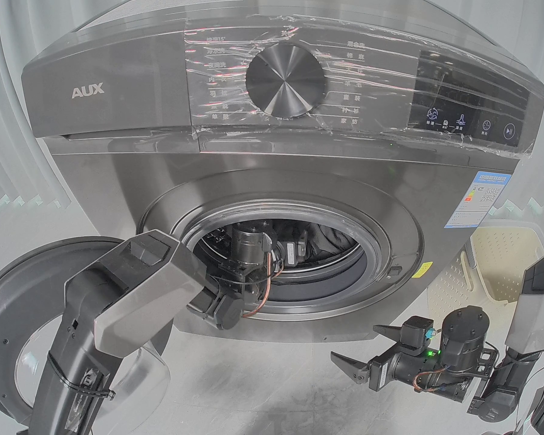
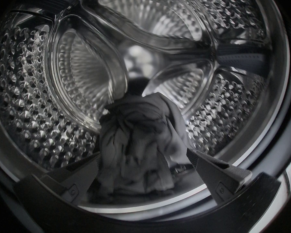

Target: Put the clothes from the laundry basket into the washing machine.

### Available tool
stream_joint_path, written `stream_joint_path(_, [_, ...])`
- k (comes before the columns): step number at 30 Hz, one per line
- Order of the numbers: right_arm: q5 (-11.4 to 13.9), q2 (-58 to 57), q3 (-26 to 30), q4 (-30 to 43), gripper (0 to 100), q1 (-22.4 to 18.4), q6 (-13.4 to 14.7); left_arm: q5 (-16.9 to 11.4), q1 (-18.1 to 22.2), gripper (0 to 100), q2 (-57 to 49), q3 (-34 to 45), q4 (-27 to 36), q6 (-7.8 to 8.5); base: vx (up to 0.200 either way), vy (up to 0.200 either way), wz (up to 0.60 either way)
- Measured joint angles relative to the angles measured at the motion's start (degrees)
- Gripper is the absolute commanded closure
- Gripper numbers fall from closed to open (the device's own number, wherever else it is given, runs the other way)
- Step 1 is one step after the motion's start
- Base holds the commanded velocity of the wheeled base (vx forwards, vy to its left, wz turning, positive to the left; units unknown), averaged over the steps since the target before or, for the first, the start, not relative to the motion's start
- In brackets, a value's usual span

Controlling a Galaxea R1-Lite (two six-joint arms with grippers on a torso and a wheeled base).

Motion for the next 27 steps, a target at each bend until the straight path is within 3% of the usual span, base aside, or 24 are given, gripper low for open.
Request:
stream_joint_path(14, [-0.3, -0.5, -0.2, 0.0, 0, -0.1, 0.0, 1.6, -7.4, 0, -15.2, 35.6, -10.5, 0.27, 0.0, 0.0, 0.0])
stream_joint_path(22, [-3.4, -3.4, 0.5, 0.1, 0, -1.0, -0.9, 2.3, -11.8, 0, -25.9, 55.7, -21.3, -1.17, 0.0, 0.0, 0.0])
stream_joint_path(27, [-5.7, -7.1, 1.8, 0.2, 0, -2.1, -1.9, 4.3, -13.1, 0, -34.8, 66.1, -23.8, -2.18, 0.0, 0.0, 0.0])
